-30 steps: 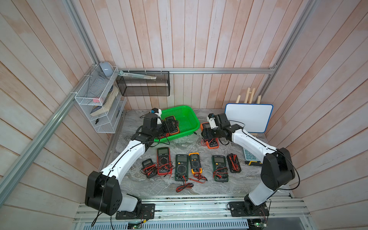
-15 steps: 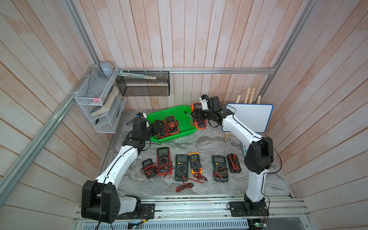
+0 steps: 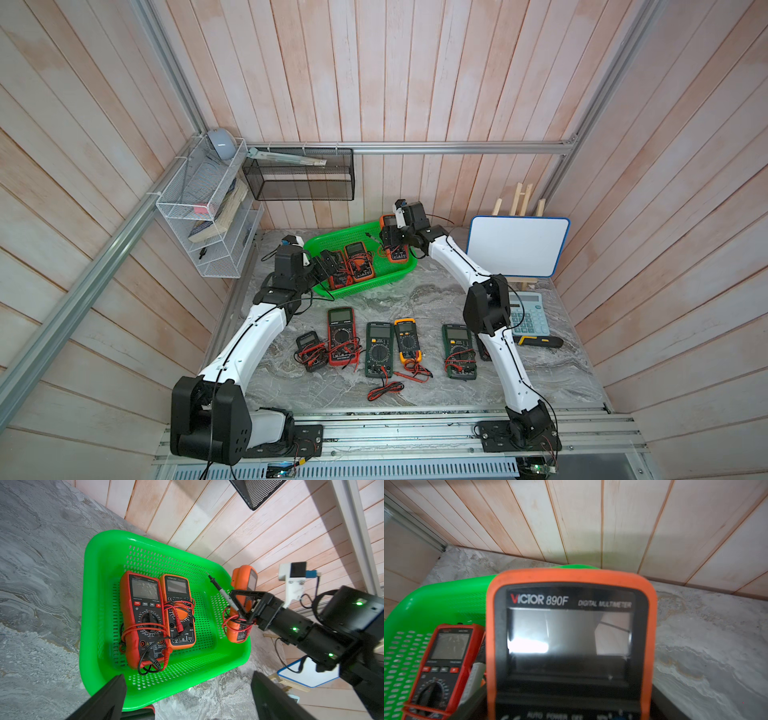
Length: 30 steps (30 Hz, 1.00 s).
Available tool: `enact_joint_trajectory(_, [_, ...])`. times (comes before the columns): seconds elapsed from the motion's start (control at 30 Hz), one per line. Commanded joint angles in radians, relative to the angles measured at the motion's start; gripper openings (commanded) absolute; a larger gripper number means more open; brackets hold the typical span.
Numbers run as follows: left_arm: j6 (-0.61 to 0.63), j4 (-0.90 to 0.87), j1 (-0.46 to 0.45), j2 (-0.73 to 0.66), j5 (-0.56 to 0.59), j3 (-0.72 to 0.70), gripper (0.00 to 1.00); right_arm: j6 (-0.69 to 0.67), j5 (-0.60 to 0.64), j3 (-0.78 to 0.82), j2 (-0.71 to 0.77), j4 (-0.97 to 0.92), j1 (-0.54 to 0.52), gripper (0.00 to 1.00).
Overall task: Put the multimeter into the basket
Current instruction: Place the multimeter in the basket.
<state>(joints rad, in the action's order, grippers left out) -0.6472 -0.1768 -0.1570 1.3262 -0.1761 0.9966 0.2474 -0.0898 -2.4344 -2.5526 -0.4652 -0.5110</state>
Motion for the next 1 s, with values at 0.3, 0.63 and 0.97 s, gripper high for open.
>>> enact_joint_trajectory(0.3, [0.020,0.008,0.004,0.015,-0.059,0.007,1.00,-0.076,0.108,0.075,0.005,-0.073,-0.057,0.43])
enact_joint_trajectory(0.63, [0.021,0.022,0.005,0.019,-0.089,-0.008,1.00,0.009,0.202,0.291,0.130,-0.101,-0.068,0.45])
enact_joint_trajectory(0.97, [0.040,0.001,0.004,0.027,-0.117,0.009,1.00,0.069,0.278,0.258,0.114,-0.143,-0.067,0.98])
